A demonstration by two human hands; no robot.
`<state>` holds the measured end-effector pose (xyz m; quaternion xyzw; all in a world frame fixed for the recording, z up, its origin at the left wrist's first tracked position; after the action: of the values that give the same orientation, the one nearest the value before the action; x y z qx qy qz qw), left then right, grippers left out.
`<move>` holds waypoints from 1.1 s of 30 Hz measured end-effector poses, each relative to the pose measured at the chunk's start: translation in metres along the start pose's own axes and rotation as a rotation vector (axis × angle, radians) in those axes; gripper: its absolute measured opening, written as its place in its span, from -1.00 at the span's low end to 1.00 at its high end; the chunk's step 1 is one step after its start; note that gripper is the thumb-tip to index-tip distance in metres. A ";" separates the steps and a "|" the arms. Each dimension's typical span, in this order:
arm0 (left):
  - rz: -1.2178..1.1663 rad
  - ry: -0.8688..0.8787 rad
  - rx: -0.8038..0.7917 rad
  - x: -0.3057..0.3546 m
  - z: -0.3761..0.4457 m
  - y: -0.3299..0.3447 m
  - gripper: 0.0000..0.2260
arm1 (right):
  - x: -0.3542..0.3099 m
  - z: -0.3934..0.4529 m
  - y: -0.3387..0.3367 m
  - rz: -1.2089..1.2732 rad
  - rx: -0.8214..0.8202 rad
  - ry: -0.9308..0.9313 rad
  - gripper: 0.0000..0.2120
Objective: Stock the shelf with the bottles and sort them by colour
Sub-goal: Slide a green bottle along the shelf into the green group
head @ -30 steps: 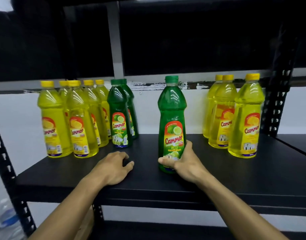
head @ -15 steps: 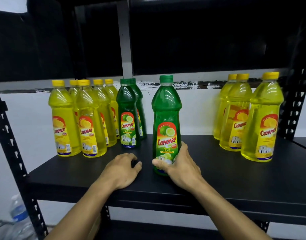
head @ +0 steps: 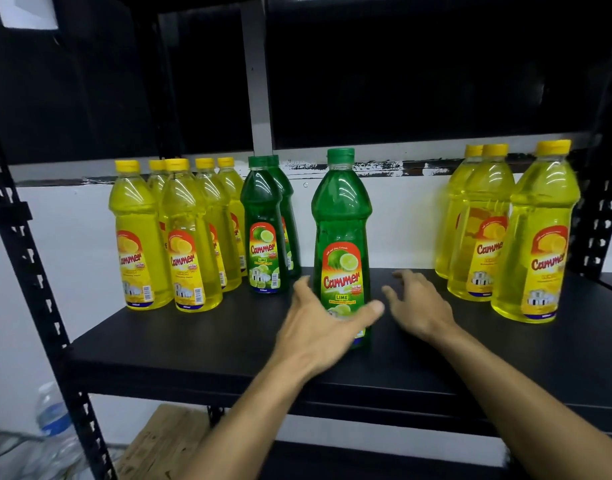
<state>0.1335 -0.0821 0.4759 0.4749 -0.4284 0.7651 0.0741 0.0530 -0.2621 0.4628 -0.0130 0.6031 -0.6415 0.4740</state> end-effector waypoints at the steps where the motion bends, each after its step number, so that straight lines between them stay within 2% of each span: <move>1: 0.046 -0.029 0.044 0.003 0.001 0.009 0.09 | 0.001 0.000 0.004 -0.078 -0.037 -0.005 -0.54; 4: 0.179 -0.060 0.173 0.003 0.004 0.024 -0.01 | 0.005 -0.001 0.014 -0.231 -0.145 0.008 -0.52; 9: 0.206 -0.126 0.181 -0.005 0.014 0.014 -0.18 | 0.008 0.000 0.013 -0.261 -0.182 -0.001 -0.56; 13: 0.210 -0.162 0.233 -0.024 0.029 -0.010 -0.08 | 0.008 -0.001 0.013 -0.288 -0.183 -0.018 -0.59; 22: 0.125 -0.198 0.368 -0.066 0.065 -0.059 -0.15 | 0.007 -0.001 0.015 -0.303 -0.175 -0.032 -0.61; 33: 0.059 -0.165 0.395 -0.081 0.092 -0.063 -0.22 | 0.006 -0.002 0.015 -0.301 -0.164 -0.040 -0.62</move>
<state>0.2712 -0.0859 0.4655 0.5286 -0.2885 0.7945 -0.0782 0.0570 -0.2615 0.4472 -0.1546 0.6352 -0.6533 0.3818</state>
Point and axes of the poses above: each hand's wrist, its own z-axis towards the middle knuckle, its own y-axis out of the palm, x = y × z, the point moved 1 cm from there along z, towards the middle knuckle, and after that the axes turned 5 degrees about -x, right-handed, at the moved point
